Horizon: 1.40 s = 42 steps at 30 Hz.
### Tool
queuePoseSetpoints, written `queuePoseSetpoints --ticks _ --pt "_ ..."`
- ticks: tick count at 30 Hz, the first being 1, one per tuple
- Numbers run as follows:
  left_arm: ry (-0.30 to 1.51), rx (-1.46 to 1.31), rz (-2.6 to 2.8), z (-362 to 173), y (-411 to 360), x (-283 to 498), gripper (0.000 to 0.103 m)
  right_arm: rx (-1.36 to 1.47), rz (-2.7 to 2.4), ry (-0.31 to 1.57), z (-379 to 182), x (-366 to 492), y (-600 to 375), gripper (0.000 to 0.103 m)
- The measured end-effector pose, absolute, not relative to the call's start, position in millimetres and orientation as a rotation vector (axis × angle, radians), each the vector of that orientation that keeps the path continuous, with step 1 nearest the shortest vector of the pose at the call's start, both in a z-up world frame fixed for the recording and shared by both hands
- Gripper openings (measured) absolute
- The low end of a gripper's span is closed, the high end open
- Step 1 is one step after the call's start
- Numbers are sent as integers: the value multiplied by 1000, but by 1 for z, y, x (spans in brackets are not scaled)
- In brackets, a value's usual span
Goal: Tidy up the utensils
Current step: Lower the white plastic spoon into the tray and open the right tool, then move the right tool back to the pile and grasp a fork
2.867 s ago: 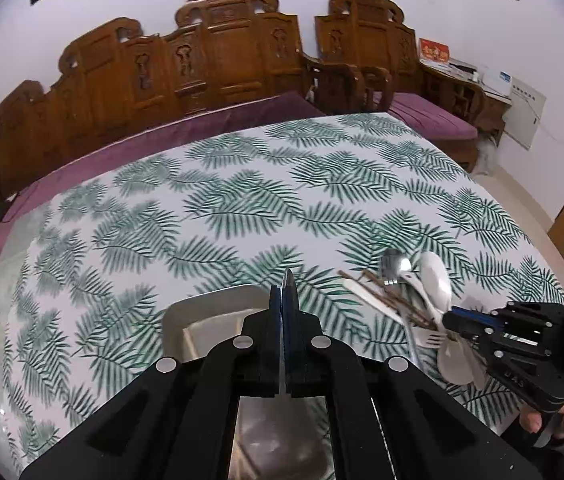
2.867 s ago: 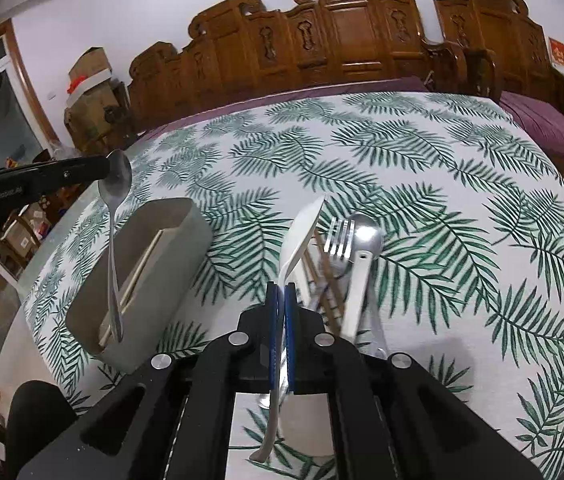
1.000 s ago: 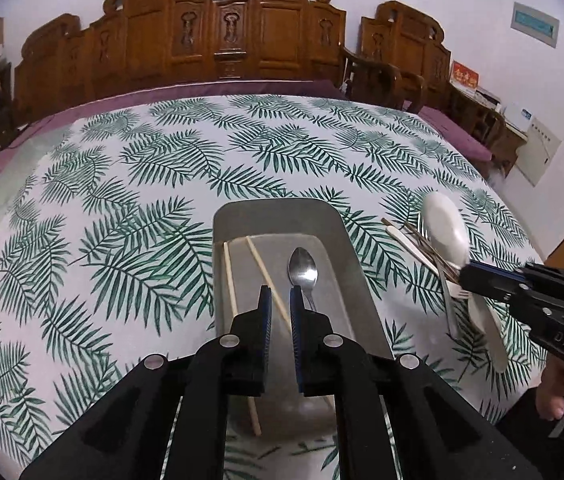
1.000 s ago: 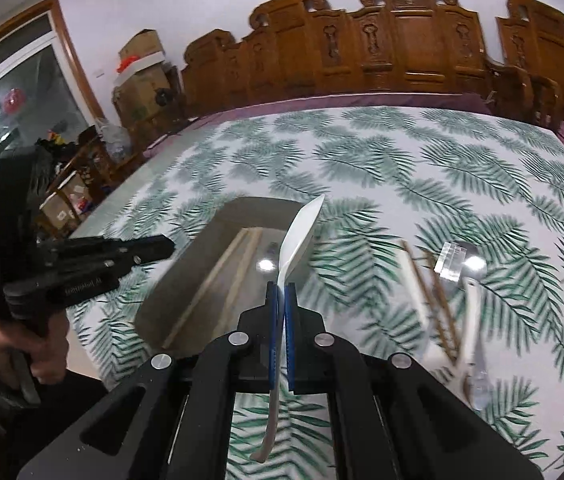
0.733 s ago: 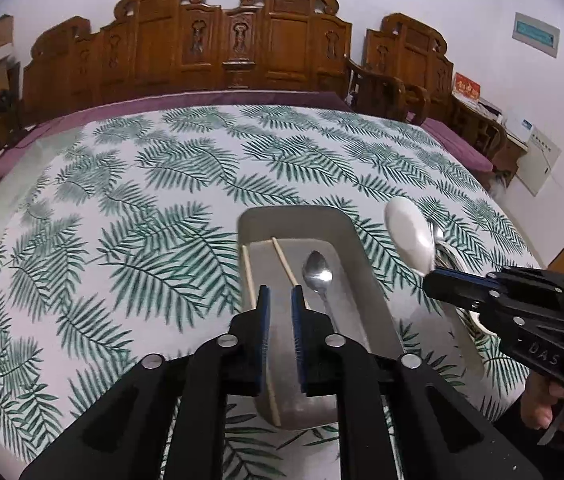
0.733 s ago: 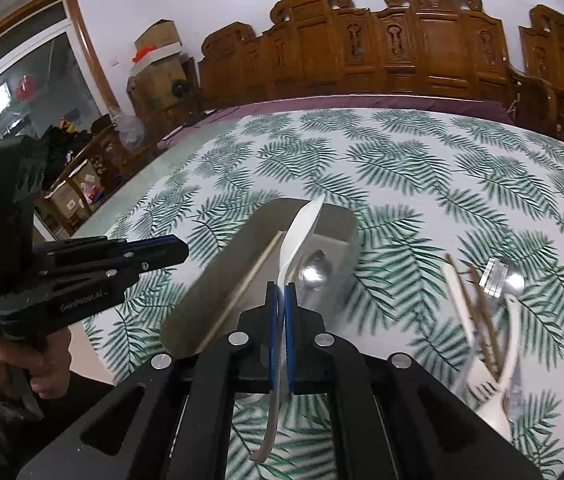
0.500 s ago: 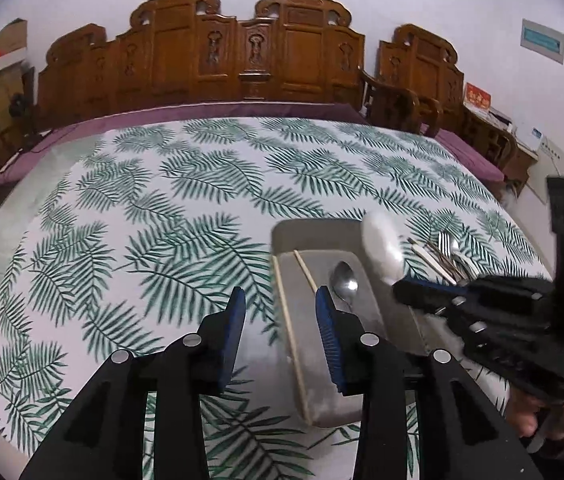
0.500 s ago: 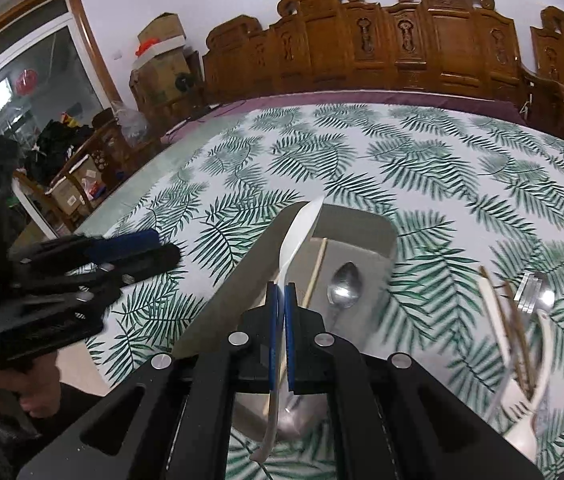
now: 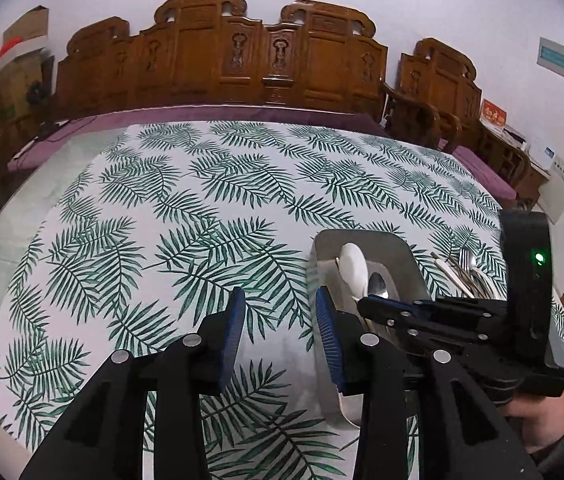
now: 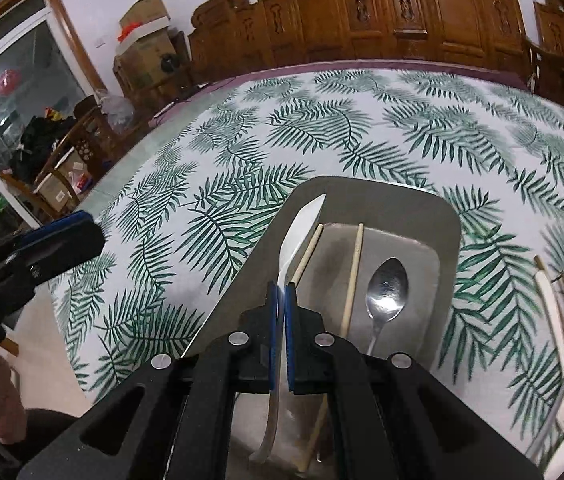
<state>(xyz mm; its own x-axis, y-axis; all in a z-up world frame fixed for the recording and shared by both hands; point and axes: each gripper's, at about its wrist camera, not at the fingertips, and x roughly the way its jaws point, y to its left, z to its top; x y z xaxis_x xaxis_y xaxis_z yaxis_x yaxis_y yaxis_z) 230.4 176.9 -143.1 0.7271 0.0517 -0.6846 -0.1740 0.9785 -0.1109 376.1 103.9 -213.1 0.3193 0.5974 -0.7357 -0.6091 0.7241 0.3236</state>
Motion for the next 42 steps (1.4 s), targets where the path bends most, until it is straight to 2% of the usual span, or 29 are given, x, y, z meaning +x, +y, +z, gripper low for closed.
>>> queuePoseSetpoints --ticks 11,26,27,30,35,36,38,42 --pt "750 -163 95 -145 166 232 34 -20 786 946 -205 375 83 8" --pt "749 -107 -23 -141 110 234 34 -129 596 808 -165 368 -54 8" --pt "752 -106 -30 -142 107 235 36 -134 581 806 -166 369 -61 8" --pt "752 -94 -48 -144 94 235 54 -144 527 809 -171 374 -87 8" --pt "759 -90 -80 -147 75 237 62 -158 447 823 -187 384 -117 8" --pt "762 -84 -87 -147 70 237 62 -153 444 827 -190 385 -119 15" --pt "766 -64 -91 -149 61 238 63 -138 431 840 -199 389 -126 22" --pt "773 -47 -104 -152 47 238 63 -133 421 876 -218 397 -127 22"
